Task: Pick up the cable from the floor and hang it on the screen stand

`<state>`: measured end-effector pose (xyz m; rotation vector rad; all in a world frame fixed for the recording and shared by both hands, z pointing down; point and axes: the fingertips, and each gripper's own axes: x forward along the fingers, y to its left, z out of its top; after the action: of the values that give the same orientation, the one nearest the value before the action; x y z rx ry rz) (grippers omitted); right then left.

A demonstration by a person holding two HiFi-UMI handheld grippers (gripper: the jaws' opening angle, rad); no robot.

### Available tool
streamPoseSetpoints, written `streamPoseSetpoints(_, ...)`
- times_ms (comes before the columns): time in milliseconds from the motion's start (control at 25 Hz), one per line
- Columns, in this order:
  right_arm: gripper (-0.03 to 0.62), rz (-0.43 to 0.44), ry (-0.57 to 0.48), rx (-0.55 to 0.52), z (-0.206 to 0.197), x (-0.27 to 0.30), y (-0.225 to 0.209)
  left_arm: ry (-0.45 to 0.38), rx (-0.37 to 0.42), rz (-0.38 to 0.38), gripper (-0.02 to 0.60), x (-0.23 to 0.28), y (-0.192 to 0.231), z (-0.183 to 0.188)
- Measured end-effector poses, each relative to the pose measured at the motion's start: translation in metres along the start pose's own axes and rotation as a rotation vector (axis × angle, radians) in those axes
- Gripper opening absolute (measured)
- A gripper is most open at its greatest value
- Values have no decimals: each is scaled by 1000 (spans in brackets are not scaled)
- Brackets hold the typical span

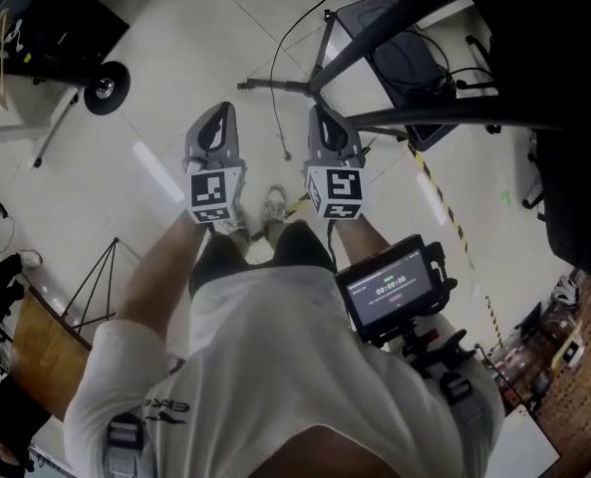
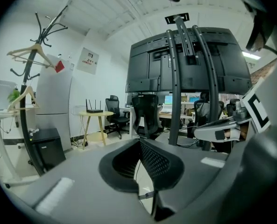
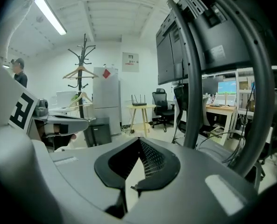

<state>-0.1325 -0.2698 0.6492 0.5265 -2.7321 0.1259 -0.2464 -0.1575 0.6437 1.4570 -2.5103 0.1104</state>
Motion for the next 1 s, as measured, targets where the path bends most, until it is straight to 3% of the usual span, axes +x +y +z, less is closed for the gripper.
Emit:
streamPoseSetpoints(240,14,1,48,-13,-102,44,-11,20,2,-20,2,43,-5,-96)
streamPoseSetpoints(440,14,-5,66,-6,-193,87,-23,69,-9,-20,2,83,3,-199)
streamPoseSetpoints(680,14,-16,67,-1,-296,145,-40,68,-6,-32,2,140,7,-302)
streamPoseSetpoints(1000,14,0,54,-7,-427,226,-54,38,64,-84,2,224,3,-423)
